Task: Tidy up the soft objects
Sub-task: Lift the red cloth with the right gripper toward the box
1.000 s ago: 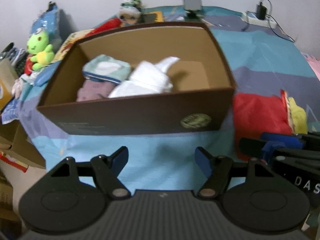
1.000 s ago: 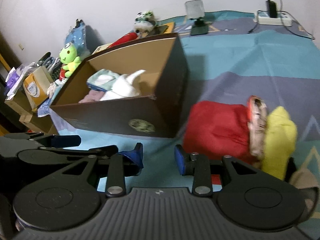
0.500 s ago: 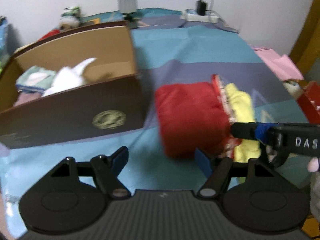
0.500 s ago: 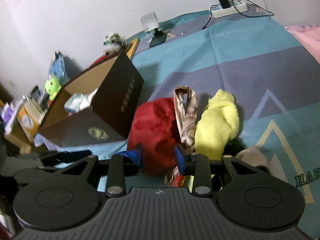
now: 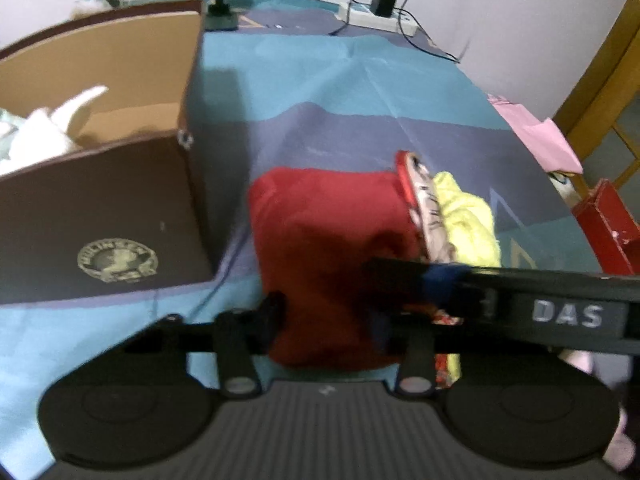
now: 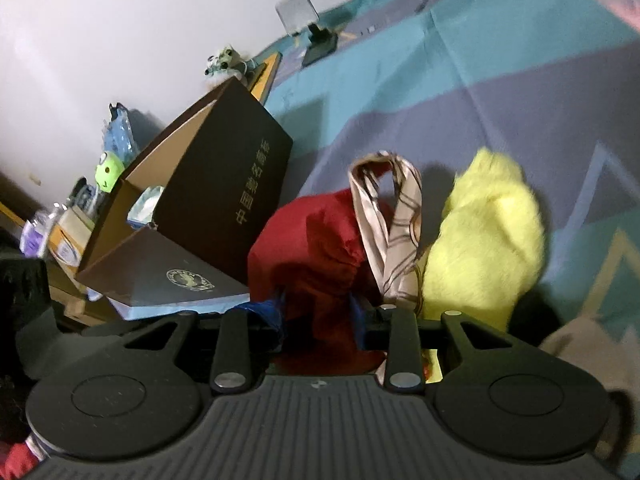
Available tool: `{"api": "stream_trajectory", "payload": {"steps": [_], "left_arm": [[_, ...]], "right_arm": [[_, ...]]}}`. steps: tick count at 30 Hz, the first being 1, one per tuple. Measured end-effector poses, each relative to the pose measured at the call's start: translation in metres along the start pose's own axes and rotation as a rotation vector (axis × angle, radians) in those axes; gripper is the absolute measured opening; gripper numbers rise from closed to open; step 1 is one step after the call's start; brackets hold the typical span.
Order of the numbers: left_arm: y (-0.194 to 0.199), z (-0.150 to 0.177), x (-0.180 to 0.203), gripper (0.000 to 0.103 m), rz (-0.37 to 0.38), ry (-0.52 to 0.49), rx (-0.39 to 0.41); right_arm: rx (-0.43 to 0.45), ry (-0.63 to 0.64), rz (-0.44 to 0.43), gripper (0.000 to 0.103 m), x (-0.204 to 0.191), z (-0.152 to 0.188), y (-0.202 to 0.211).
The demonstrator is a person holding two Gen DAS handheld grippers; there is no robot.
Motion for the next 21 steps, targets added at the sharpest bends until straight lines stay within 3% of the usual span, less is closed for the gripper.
{"api": "stream_trajectory", "payload": {"steps": [2, 4, 14, 21], "left_arm": [[0.002, 0.0, -0.001, 0.02, -0.003, -0.003, 0.01], [0.007, -0.001, -0.003, 0.016, 0.012, 0.001, 0.013], [0.067, -0.015, 0.014, 0.015, 0.106, -0.063, 0.105], [0.111, -0.036, 0.021, 0.015, 0.103, -0.14, 0.174]], "right_arm": [[-0.014, -0.029, -0.025, 0.012, 0.0, 0.0, -0.002], [-0.01, -0.012, -0.045, 0.01, -0.007, -0.001, 0.001], [0.046, 0.087, -0.131, 0.009, -0.055, -0.013, 0.039], [0.14, 0.122, -0.169, 0.009, -0.092, -0.034, 0.061]]}}
Point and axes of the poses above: each gripper's, at about its wrist camera, not at the fingertips, and y roughly against the way its jaws point, x to its right, z to its underside, the point moved 10 cm from there along -y, roughly the way its jaws point, and after that the axes turned 1 degree about x, right-handed, at the moved point
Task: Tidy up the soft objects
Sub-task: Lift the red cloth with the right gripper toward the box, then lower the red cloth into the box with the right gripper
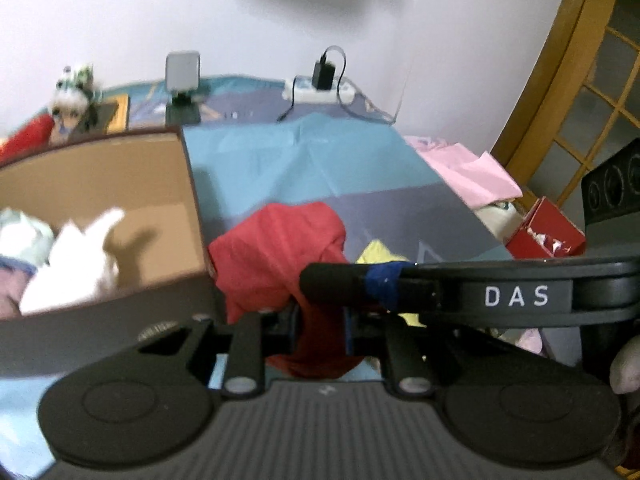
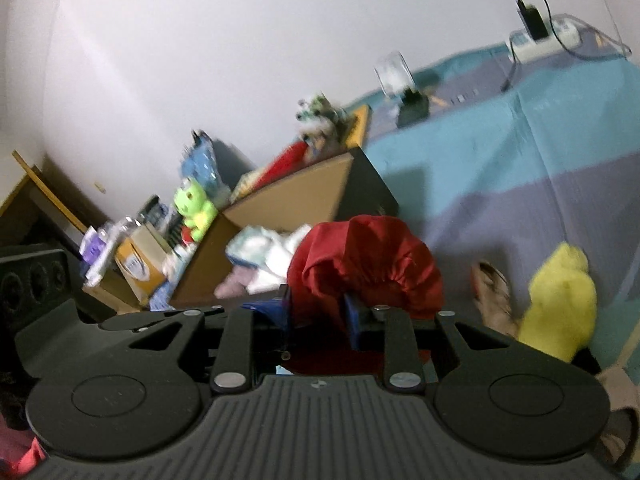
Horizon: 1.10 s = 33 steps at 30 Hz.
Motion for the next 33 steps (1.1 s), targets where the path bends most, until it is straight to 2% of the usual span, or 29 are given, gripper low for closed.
{"api": "stream_trajectory", "payload": {"steps": [7, 11, 17, 22, 26, 33], "left_arm": [[0.03, -0.045, -0.002, 0.015, 0.003, -0.088, 0.071], [0.049, -0.075, -0.012, 0.015, -0.017, -0.125, 0.148], [0.073, -0.115, -0.052, 0.015, -0.079, -0.166, 0.236], [0.085, -0.134, -0.096, 0.015, -0.133, -0.16, 0.277], [0.085, -0.14, -0.139, 0.016, -0.181, -0.132, 0.272], [0.053, -0.12, -0.201, 0.015, -0.209, -0.07, 0.166]], "right_arm": [[0.12, 0.07, -0.021, 0.009, -0.033, -0.039, 0.009], [0.191, 0.142, -0.046, 0.009, -0.059, -0.066, 0.002], [0.238, 0.204, -0.089, 0.009, -0.095, -0.096, -0.033], [0.254, 0.27, -0.123, 0.009, -0.124, -0.108, -0.067], [0.225, 0.278, -0.134, 0.009, -0.133, -0.108, -0.101], [0.121, 0.216, -0.077, 0.009, -0.117, -0.083, -0.161]]}}
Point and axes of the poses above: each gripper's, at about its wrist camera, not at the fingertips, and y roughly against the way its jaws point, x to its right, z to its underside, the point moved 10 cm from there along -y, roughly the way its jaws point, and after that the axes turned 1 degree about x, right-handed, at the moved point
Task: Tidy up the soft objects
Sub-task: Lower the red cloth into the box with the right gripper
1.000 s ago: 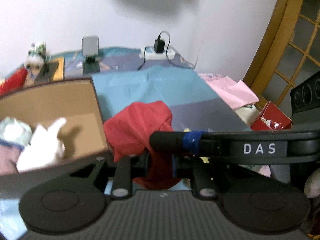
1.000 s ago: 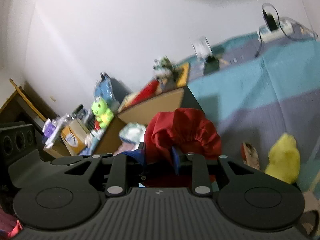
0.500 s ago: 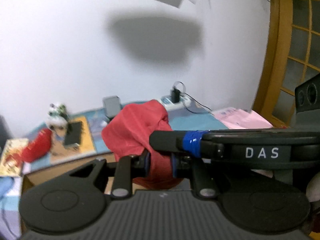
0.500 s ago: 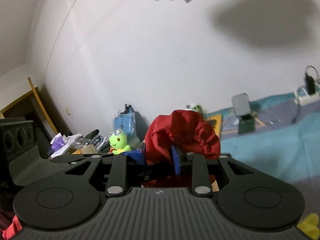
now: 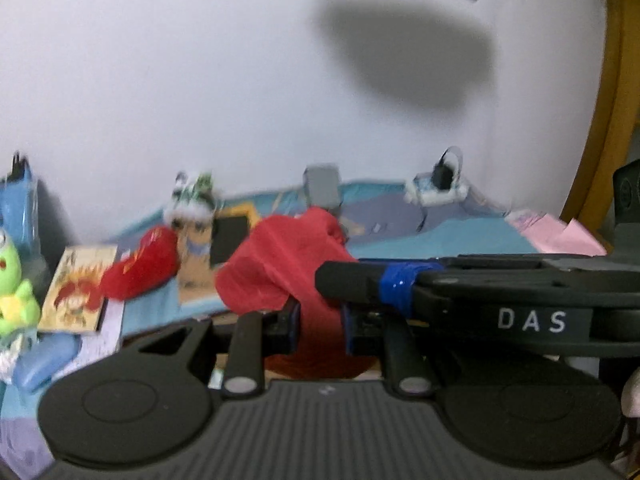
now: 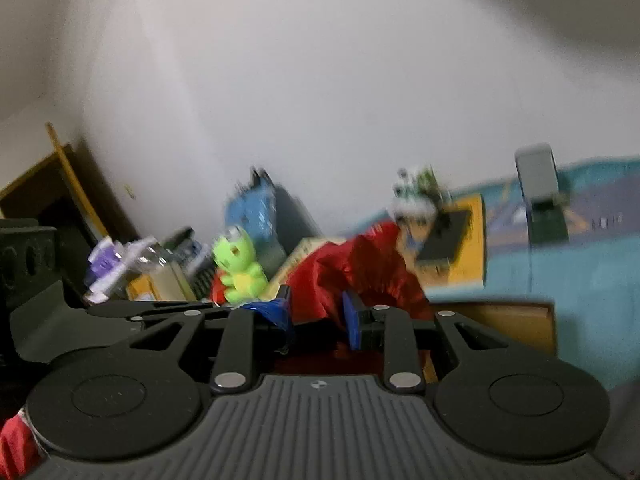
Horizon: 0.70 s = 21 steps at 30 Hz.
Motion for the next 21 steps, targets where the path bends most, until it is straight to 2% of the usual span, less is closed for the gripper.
{"api": "stream_trajectory", "payload": {"steps": [7, 13, 15, 17, 21], "left_arm": [[-0.045, 0.047, -0.028, 0.016, -0.004, 0.026, -0.143], [-0.07, 0.074, -0.039, 0.017, -0.032, 0.022, -0.243], [-0.076, 0.078, -0.041, 0.022, -0.041, 0.019, -0.267], [-0.081, 0.083, -0.042, 0.032, -0.052, 0.018, -0.288], [-0.091, 0.092, -0.049, 0.042, -0.075, 0.014, -0.32]], "right_arm": [[-0.104, -0.012, 0.112, 0.009, 0.016, 0.04, -0.035], [-0.161, -0.011, 0.216, 0.009, 0.033, 0.056, -0.053], [-0.174, -0.003, 0.255, 0.009, 0.038, 0.059, -0.056], [-0.183, -0.006, 0.278, 0.009, 0.042, 0.063, -0.059], [-0.2, -0.02, 0.31, 0.009, 0.051, 0.069, -0.064]]}}
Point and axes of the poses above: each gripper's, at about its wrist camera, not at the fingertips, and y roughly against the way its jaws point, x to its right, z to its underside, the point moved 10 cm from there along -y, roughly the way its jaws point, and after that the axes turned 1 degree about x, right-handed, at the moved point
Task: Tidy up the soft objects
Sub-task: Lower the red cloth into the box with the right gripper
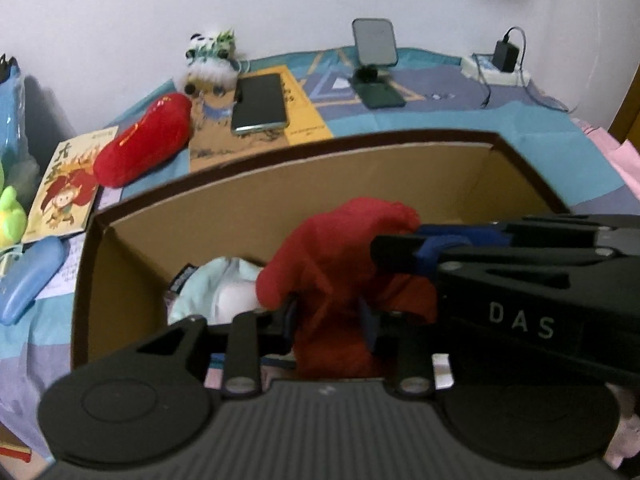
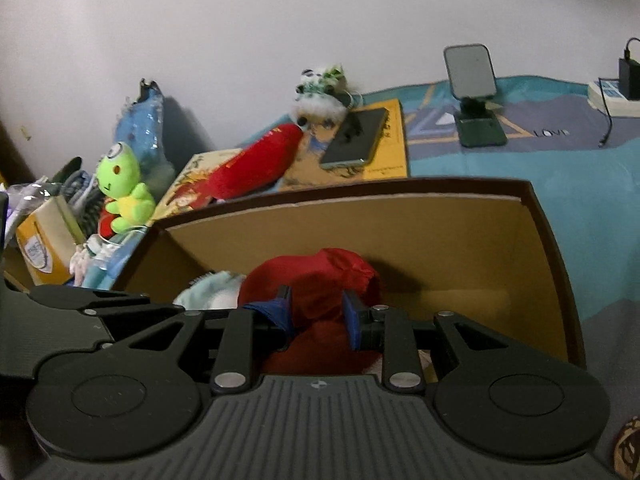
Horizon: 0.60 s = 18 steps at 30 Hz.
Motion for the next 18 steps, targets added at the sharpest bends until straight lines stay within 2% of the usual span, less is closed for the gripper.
{"api": "stream_trajectory", "payload": {"steps": [5, 12, 14, 18], "left_arm": [[-0.007, 0.003, -0.003, 0.051, -0.001, 0.016, -0.013], [-0.009, 0.005, -0.005, 0.056, -0.007, 0.046, -0.023], [-0.01, 0.006, -0.007, 0.063, -0.006, 0.058, -0.031], [-0.011, 0.008, -0.008, 0.064, -0.004, 0.074, -0.04]], "right_arm": [[-0.001, -0.036, 0.032, 0.009, 0.009, 0.0, -0.003], [-0.001, -0.042, 0.101, 0.01, 0.013, 0.001, -0.006], [-0.001, -0.063, 0.115, 0.011, 0.017, 0.001, -0.006], [-0.016, -0.09, 0.12, 0.012, 0.021, 0.003, -0.008]]}}
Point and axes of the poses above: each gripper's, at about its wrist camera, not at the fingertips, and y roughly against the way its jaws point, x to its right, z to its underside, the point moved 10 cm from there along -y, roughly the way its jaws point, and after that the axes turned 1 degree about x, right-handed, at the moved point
